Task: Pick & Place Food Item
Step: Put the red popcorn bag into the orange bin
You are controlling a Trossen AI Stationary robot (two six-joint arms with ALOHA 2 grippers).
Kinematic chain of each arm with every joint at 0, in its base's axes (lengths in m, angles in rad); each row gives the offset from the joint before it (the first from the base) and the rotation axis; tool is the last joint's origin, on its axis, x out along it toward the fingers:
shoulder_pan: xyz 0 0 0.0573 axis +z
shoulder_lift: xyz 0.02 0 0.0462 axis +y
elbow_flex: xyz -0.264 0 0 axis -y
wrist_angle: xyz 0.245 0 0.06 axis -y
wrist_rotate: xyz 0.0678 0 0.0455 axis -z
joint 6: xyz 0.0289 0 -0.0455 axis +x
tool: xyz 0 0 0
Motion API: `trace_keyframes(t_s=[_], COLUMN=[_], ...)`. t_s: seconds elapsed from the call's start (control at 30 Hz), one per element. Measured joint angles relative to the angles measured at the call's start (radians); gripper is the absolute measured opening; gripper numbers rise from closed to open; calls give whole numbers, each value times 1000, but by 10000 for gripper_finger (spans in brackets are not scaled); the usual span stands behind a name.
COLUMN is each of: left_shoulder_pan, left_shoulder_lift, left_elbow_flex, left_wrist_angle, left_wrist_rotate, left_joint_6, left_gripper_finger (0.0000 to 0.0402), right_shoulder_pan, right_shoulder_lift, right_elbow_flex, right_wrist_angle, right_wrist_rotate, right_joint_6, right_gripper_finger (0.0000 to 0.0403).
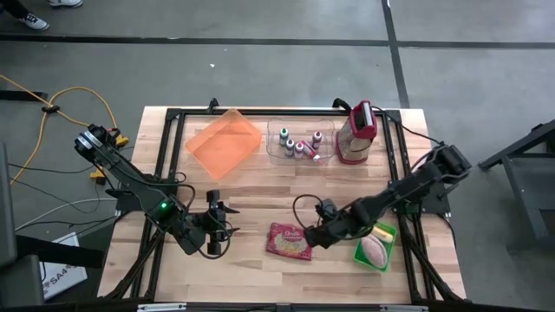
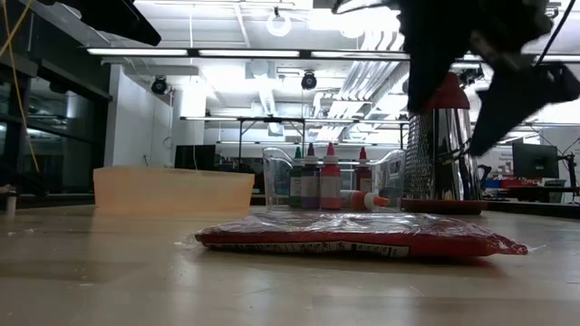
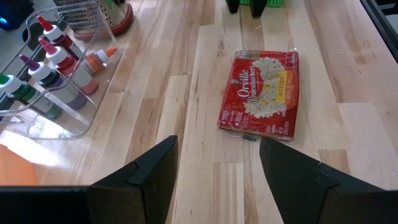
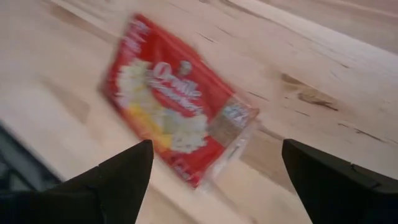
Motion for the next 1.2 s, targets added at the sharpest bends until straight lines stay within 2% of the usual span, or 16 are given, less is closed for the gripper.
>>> trace_keyframes(t_s=[0.4,0.63,1.0,1.2], left_shoulder_pan=[0,0,0,0], left_shoulder_lift=[0,0,0,0], left_elbow_flex=[0,0,0,0], left_wrist_angle=[0,2,9,8], left_wrist_rotate=[0,0,0,0], left_joint_6=[0,0,0,0], left_gripper_finger=[218,218,218,218], right_shoulder_pan=[-12,-12,-19,-45], right_shoulder_lift=[99,99,92,94], right_elbow_flex=[-10,-143,-324,-346], right_wrist_angle=[26,254,609,672], right_wrist_rotate=[-18,-47,-36,-44], right_joint_6=[0,35,64,35], right_gripper_finger=[345,345,345,345])
